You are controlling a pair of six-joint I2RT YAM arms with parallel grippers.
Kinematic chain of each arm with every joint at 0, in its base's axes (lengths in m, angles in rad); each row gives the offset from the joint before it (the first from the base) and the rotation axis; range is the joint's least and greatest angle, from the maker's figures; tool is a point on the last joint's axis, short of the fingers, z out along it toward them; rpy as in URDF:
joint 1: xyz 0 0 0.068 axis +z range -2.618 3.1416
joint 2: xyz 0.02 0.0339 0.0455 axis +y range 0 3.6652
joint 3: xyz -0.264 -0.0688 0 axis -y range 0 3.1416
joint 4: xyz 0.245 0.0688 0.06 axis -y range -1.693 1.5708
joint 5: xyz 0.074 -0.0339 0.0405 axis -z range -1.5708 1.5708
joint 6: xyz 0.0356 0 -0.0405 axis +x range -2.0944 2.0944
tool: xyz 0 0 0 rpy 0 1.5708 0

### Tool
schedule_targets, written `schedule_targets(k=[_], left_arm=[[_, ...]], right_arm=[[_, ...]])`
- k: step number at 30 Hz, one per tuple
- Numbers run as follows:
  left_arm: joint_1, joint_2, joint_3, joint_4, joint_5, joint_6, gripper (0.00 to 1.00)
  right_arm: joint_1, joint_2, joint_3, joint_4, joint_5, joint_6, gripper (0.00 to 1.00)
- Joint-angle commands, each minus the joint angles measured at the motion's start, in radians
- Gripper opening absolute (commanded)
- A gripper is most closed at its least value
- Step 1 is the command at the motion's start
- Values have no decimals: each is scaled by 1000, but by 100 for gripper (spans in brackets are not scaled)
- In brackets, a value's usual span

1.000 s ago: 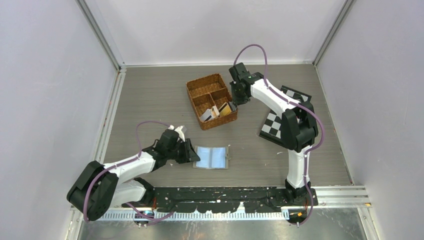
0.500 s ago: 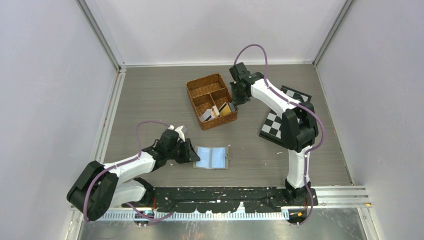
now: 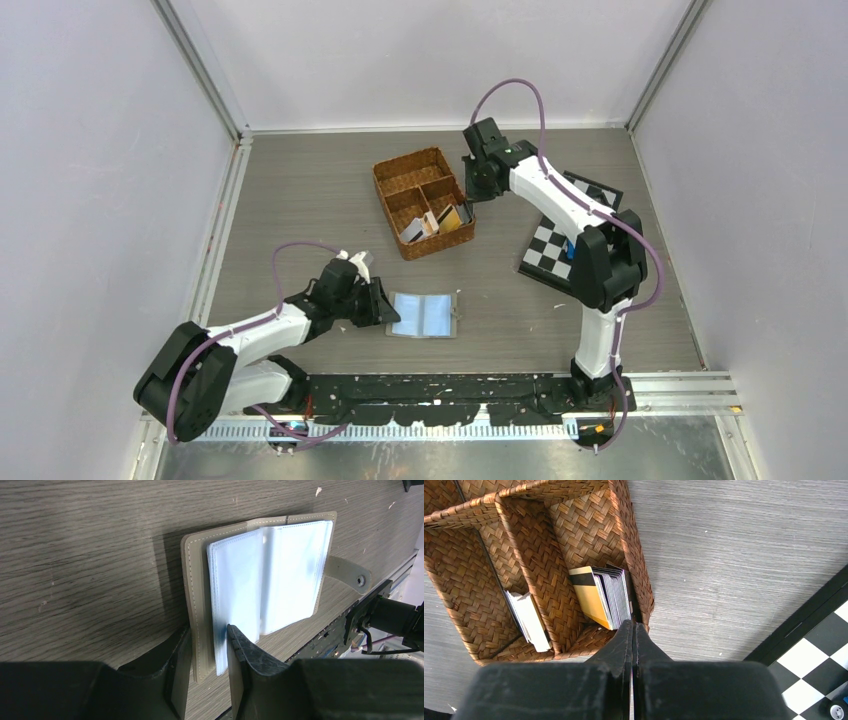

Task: Put the credit cards into the card holder
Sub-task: Pick up the credit card from the storage box.

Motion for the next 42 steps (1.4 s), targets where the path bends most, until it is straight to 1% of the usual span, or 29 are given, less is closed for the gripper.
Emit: schedule_targets(k=[1, 10, 11, 12, 17, 18, 20, 27, 32, 37, 42], left_arm=[[1, -3, 24, -15, -5, 11, 33], [1, -10, 24, -19, -3, 10, 34], [1, -10, 24, -19, -3, 10, 33], [1, -10, 24, -20, -3, 10, 34], [1, -12, 22, -22, -3, 10, 34], [1, -13, 22, -23, -3, 10, 34], [1, -14, 22, -22, -4, 10, 33], [1, -12, 21, -22, -4, 10, 34], [1, -13, 21, -23, -4, 10, 34], [1, -13, 19, -23, -7, 10, 33], [1, -13, 16, -23, -7, 9, 33]], right_arm=[[-5, -59, 6, 18, -7, -11, 1], [-4, -31, -13, 21, -31, -12, 1], [-5, -23, -9, 16, -32, -12, 2], [-5, -17, -10, 15, -33, -13, 5], [-4, 1, -5, 19, -37, -13, 33], [-4, 5, -1, 20, -36, -13, 36], [-3, 15, 6, 20, -33, -14, 38], [-4, 46, 17, 20, -32, -14, 38], [-4, 56, 22, 20, -58, -10, 27], [-5, 42, 22, 27, -91, -4, 24], [-4, 35, 25, 27, -97, 0, 17]])
